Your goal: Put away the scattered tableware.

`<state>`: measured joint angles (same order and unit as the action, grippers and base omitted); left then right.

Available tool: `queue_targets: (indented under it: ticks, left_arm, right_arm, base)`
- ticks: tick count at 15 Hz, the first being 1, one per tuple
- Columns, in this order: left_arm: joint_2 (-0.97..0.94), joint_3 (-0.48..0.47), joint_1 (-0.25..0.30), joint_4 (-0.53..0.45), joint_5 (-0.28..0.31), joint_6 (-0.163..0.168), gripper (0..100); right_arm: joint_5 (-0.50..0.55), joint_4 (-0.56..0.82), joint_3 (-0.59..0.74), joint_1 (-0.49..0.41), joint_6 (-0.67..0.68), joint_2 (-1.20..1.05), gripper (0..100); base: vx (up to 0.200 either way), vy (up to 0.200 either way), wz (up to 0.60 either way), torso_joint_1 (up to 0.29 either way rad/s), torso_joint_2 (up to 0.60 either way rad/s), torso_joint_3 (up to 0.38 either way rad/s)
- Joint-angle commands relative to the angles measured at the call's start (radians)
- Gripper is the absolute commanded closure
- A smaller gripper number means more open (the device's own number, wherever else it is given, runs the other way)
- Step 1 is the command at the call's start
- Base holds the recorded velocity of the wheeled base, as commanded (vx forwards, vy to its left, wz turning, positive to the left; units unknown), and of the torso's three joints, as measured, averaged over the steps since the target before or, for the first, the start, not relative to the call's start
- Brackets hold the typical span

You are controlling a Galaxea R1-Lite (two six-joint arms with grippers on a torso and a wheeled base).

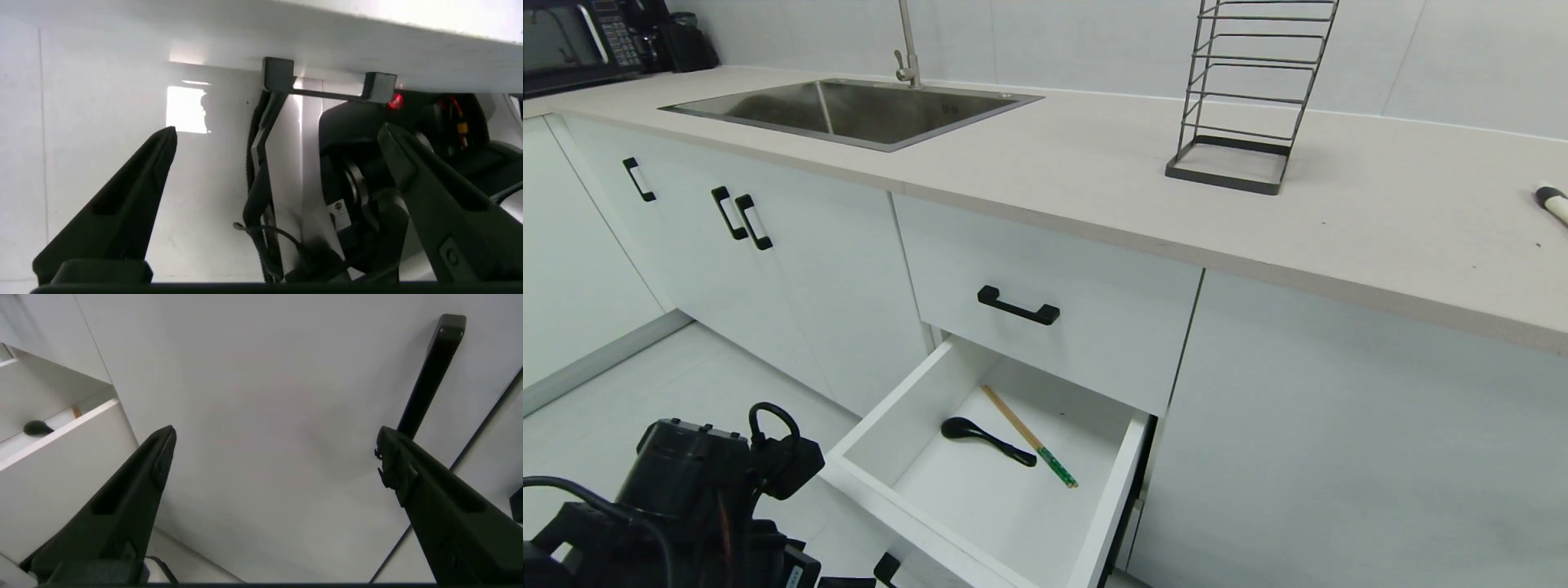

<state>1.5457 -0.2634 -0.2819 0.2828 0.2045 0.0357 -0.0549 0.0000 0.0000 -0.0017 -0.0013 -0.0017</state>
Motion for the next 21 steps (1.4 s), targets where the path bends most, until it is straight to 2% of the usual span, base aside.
queue_targets:
  ticks: [1, 4, 6, 9, 13, 21]
  left_arm:
    - [0.019, 0.001, -0.023, 0.003, 0.000, 0.001, 0]
    - [0.039, 0.000, -0.079, 0.039, -0.002, 0.000, 0]
    - [0.056, 0.003, -0.092, 0.075, -0.004, 0.000, 0]
    - [0.079, 0.004, -0.099, 0.116, -0.017, 0.000, 0]
    - [0.129, 0.009, -0.122, 0.225, -0.062, -0.010, 0]
    - [0.182, 0.021, -0.120, 0.329, -0.066, -0.013, 0]
  right_arm:
    - [0.000, 0.000, 0.000, 0.000, 0.000, 0.002, 0]
    - [0.000, 0.000, 0.000, 0.000, 0.000, 0.002, 0]
    - [0.000, 0.000, 0.000, 0.000, 0.000, 0.002, 0]
    - [0.000, 0.000, 0.000, 0.000, 0.000, 0.002, 0]
    - [0.000, 0.000, 0.000, 0.000, 0.000, 0.002, 0]
    - [0.000, 0.000, 0.000, 0.000, 0.000, 0.002, 0]
  base:
    - [0.000, 0.000, 0.00, 0.000, 0.00, 0.000]
    - [0.000, 0.000, 0.00, 0.000, 0.00, 0.000]
    - [0.000, 0.000, 0.00, 0.000, 0.00, 0.000]
    - [0.000, 0.000, 0.00, 0.000, 0.00, 0.000]
    - [0.000, 0.000, 0.00, 0.000, 0.00, 0.000]
    - [0.000, 0.000, 0.00, 0.000, 0.00, 0.000]
